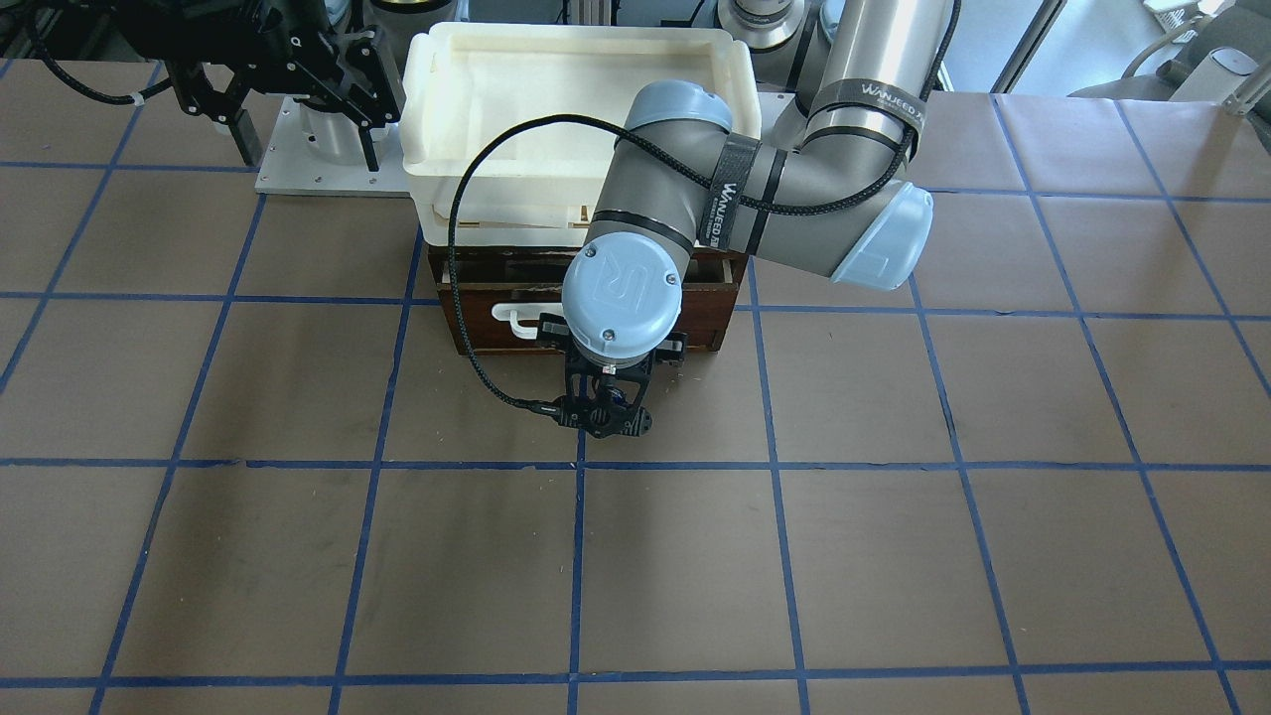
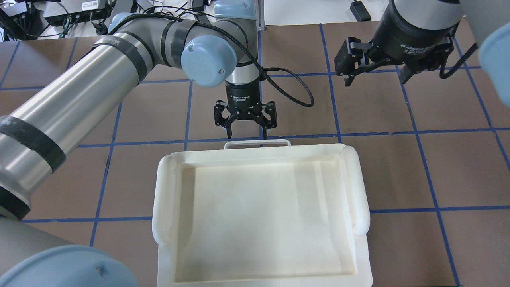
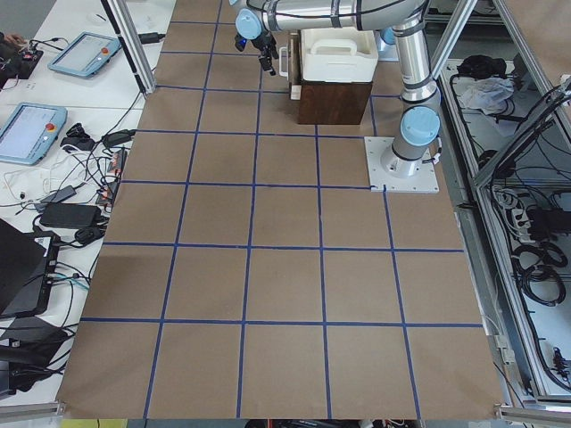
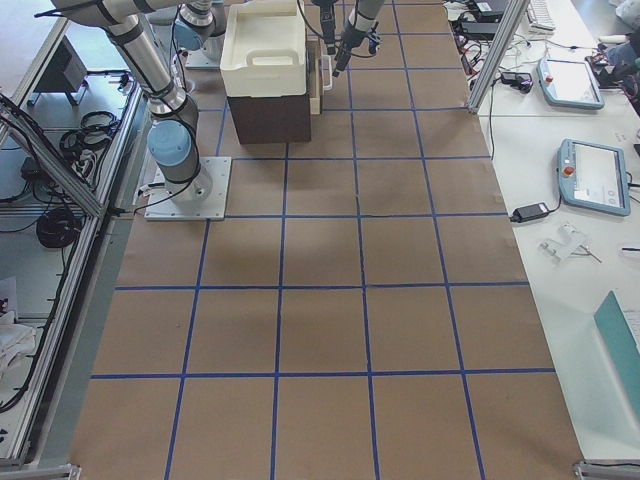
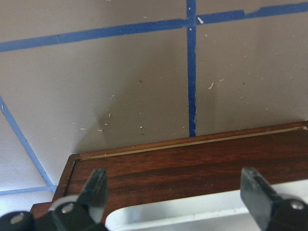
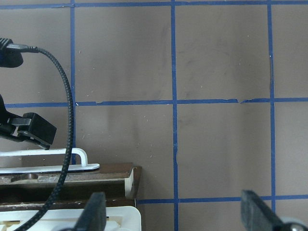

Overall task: Put scissors in drawer and close it
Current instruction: 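Push the drawer closed with the left gripper, away from the robot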

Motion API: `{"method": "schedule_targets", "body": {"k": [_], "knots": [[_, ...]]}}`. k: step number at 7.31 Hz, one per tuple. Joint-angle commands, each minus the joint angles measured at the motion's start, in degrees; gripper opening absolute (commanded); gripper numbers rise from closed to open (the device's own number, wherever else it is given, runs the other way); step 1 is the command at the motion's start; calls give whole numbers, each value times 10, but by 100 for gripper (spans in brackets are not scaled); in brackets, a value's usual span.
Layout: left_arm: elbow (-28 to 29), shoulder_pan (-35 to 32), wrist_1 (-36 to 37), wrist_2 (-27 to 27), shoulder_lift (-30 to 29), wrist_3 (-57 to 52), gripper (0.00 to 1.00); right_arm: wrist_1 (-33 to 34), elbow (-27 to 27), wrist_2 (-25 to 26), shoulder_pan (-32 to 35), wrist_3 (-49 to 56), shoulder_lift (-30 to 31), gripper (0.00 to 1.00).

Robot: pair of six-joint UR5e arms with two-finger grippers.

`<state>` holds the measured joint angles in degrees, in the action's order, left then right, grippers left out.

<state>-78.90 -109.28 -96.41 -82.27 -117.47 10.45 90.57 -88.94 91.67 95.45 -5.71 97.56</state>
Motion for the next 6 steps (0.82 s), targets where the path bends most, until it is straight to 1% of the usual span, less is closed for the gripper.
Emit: {"method": "schedule_targets", "body": {"k": [1,3,5,6], "knots": [[-24,0,-5,7,10,-1,100,0,0,0,0,0,0,100],[-24,-2,-8,27,5,4,100,0,0,0,0,0,0,100],[-26,-1,-33,26,8,4,100,-1,0,0,0,0,0,100],[-25,0,-33,28,9,4,100,-1,0,0,0,0,0,100]]}}
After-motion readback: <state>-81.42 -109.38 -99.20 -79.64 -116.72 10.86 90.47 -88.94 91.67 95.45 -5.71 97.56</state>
